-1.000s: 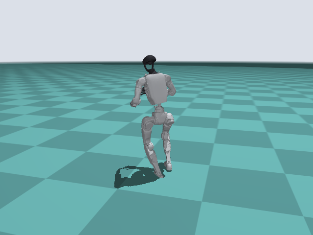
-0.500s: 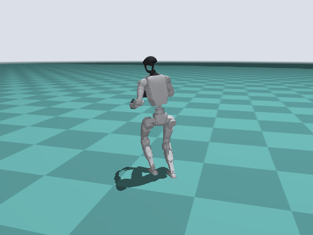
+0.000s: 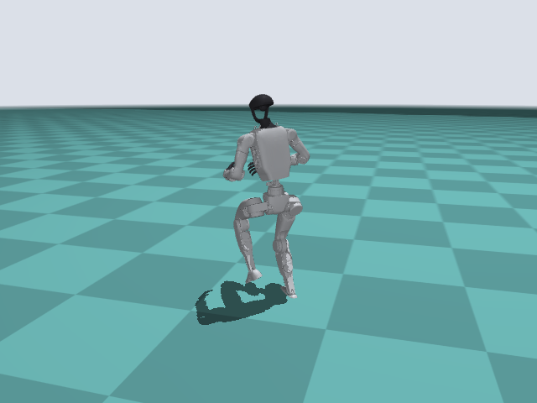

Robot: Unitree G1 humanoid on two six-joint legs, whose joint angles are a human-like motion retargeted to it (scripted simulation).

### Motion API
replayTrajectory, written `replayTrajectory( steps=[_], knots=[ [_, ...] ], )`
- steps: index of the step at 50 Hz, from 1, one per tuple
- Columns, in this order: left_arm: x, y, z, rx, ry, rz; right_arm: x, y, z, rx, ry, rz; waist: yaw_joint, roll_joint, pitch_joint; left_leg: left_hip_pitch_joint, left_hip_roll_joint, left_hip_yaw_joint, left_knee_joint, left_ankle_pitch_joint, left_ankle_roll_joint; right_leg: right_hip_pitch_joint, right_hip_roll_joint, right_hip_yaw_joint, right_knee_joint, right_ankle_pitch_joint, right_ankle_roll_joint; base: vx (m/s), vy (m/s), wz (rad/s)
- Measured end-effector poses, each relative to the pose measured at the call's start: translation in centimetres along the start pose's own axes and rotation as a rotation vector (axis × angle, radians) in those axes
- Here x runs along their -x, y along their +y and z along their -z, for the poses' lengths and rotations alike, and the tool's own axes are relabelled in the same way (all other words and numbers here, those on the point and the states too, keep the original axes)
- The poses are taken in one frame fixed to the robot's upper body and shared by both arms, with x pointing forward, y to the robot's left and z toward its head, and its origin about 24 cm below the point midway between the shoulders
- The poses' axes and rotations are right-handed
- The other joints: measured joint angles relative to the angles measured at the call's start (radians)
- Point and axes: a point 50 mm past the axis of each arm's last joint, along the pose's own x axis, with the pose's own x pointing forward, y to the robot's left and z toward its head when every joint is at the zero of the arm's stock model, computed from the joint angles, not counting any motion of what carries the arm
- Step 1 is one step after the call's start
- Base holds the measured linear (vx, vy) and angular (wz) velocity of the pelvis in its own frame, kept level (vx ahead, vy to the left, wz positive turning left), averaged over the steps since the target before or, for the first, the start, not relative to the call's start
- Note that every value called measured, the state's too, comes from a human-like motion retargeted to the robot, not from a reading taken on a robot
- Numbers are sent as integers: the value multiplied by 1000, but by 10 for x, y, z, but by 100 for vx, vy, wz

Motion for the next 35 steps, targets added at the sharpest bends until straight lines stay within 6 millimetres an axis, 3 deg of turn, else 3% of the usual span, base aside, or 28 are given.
replayTrajectory(
  steps=[11,19,24,30,35],
  knots=[
    [-11,-6,1,1,6,61,7,-4,10,55,77,-20,-23,5,-10,83,48,-40,95,-87,27,4,-14,-37,-24,31,-18,-4,-3,46],
    [-15,-21,6,60,23,135,17,1,14,116,122,-64,-39,57,-41,191,132,-33,80,-295,101,8,-9,-131,-95,65,-26,3,0,80],
    [-11,-33,14,111,61,183,11,4,7,162,95,-96,-48,112,-71,263,222,1,16,-418,135,23,-3,-228,-173,89,-35,7,-1,118],
    [-9,-43,25,165,102,223,3,2,4,208,76,-94,-72,172,-114,341,325,99,-144,-547,150,67,-10,-383,-303,111,-55,10,-3,170],
    [-14,-46,23,173,88,231,5,0,5,232,76,-48,-100,197,-159,386,353,193,-327,-618,148,114,-32,-532,-414,127,-75,8,-2,205]
  ],
)
